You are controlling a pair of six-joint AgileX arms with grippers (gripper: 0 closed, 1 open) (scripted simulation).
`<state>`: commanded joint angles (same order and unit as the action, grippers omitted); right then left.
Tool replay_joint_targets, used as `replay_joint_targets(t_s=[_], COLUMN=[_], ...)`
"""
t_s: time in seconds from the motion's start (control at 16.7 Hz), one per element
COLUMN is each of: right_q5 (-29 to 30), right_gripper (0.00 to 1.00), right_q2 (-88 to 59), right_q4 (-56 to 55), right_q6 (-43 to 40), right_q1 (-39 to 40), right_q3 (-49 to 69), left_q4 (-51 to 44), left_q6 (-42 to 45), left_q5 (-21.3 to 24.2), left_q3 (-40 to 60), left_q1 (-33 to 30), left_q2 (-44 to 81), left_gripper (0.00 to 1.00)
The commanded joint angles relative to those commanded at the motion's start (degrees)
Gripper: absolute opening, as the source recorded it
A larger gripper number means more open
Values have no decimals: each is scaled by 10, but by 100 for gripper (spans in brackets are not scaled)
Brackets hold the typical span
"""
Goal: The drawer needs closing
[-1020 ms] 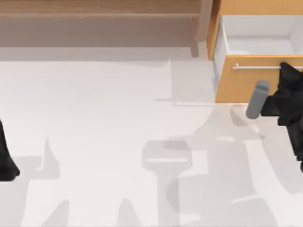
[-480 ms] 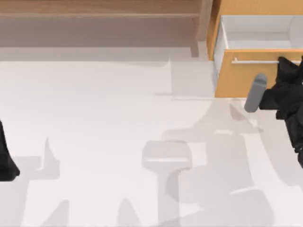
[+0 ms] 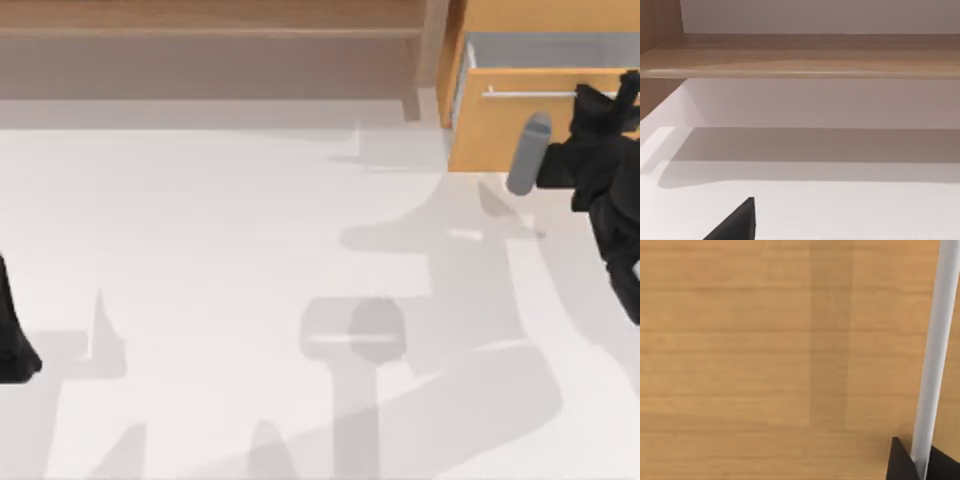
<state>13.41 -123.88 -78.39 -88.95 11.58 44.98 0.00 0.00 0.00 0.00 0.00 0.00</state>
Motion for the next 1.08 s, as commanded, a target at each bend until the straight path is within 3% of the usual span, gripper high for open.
replay_joint_targets(t_s=[0.48,1.08], right_q5=[-3,-21], right_gripper=[0,0], right_q2=[-9,-78], right_q4=[15,102], right_q6=[1,1], right_q1=[-2,-21], right_q3=[25,178], left_q4=[0,0], left_q6=[0,0], left_q5=[0,0], left_q3=[0,0], left_q1=[0,0], left_q2=[0,0], left_gripper=[100,100])
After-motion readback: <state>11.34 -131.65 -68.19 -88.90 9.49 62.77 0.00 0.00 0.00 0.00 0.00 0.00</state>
